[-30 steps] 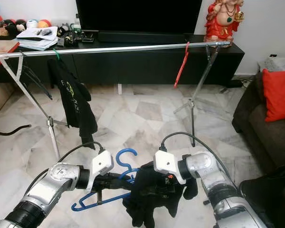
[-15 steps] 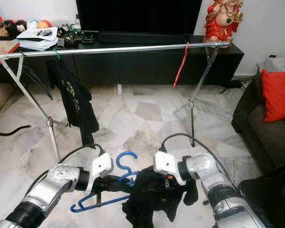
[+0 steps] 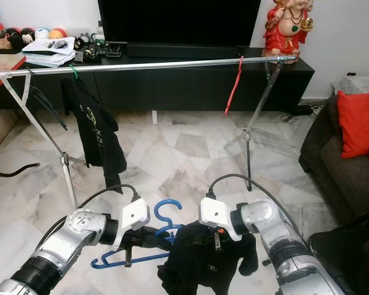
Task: Hang hanger
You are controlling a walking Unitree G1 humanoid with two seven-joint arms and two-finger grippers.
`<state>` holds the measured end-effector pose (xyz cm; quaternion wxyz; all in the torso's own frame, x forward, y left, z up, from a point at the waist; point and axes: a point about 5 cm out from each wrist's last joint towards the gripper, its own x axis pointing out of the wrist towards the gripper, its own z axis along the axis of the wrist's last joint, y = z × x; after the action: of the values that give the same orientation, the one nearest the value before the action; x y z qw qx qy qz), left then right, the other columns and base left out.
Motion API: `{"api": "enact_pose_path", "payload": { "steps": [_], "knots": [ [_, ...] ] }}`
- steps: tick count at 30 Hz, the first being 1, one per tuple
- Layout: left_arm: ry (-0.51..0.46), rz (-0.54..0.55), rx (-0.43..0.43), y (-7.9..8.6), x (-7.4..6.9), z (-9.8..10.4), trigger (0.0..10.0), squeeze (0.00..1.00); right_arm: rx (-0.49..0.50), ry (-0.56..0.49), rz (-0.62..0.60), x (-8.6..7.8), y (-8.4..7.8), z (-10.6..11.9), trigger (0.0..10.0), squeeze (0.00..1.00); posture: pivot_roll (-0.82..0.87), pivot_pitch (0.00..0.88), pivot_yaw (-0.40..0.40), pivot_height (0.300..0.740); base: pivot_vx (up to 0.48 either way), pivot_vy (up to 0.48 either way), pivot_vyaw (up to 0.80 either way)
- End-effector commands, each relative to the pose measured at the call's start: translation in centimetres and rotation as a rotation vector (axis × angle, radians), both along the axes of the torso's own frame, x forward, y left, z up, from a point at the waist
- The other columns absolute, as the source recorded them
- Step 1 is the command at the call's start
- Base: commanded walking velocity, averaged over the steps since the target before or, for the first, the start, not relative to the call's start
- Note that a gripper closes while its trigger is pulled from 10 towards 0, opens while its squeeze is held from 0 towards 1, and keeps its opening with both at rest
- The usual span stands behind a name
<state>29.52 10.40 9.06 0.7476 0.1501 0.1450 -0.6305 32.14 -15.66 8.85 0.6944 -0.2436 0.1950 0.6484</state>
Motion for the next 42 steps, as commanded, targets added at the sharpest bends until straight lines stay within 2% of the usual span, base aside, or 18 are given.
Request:
{"api": "enact_pose_path", "payload": {
  "steps": [1,3,5,6,7,16,17,18,19,20,42],
  "knots": [
    [-0.069,-0.01,-0.054,-0.5,0.8,1.7,10.0,0.0,-0.023,0.062,-0.032,-0.3,-0.5,-0.8,10.0,1.0,-0.02,0.065,-0.057,0.74,0.0,0.0,0.0],
    [-0.07,-0.01,-0.054,-0.5,0.8,1.7,10.0,0.0,-0.007,0.078,-0.027,-0.4,-0.5,-0.7,10.0,1.0,-0.02,0.067,-0.057,0.74,0.0,0.0,0.0],
    [-0.07,-0.01,-0.055,-0.4,0.8,1.7,10.0,0.0,-0.006,0.045,-0.029,-0.2,-0.3,-0.6,10.0,1.0,-0.02,0.068,-0.058,0.74,0.0,0.0,0.0],
    [-0.071,-0.01,-0.056,-0.4,0.8,1.7,10.0,0.0,-0.008,0.044,-0.029,-0.2,-0.3,-0.6,10.0,0.4,-0.02,0.068,-0.059,0.74,0.0,0.0,0.0],
    [-0.072,-0.011,-0.056,-0.4,0.8,1.7,10.0,0.0,-0.009,0.048,-0.021,-0.3,-0.2,-0.7,10.0,0.0,-0.02,0.068,-0.059,0.74,0.0,0.0,0.0],
    [-0.077,-0.012,-0.057,-0.5,0.8,1.8,10.0,0.0,0.016,0.083,-0.027,-0.4,0.0,-0.8,10.0,0.0,-0.01,0.07,-0.06,0.74,0.0,0.0,0.0],
    [-0.077,-0.013,-0.057,-0.5,0.8,1.7,10.0,0.0,0.019,0.099,-0.026,-0.5,0.1,-0.9,5.4,0.0,-0.01,0.07,-0.061,0.74,0.0,0.0,0.0],
    [-0.077,-0.013,-0.057,-0.5,0.8,1.7,10.0,0.0,0.019,0.099,-0.026,-0.5,0.1,-0.9,5.4,0.0,-0.01,0.07,-0.061,0.74,0.0,0.0,0.0],
    [-0.078,-0.013,-0.058,-0.5,0.8,1.8,10.0,0.0,0.015,0.112,-0.015,-0.7,0.1,-1.1,1.2,0.0,-0.01,0.071,-0.061,0.74,0.0,0.0,0.0],
    [-0.078,-0.013,-0.058,-0.5,0.8,1.8,10.0,0.0,0.015,0.116,-0.016,-0.7,0.1,-1.2,0.0,0.0,-0.01,0.071,-0.061,0.74,0.0,0.0,0.0],
    [-0.076,-0.007,-0.065,-0.5,0.8,1.8,10.0,0.0,0.032,0.174,-0.031,-1.4,0.2,-2.2,0.0,0.0,-0.01,0.076,-0.059,0.74,0.0,0.0,0.0]
  ]
}}
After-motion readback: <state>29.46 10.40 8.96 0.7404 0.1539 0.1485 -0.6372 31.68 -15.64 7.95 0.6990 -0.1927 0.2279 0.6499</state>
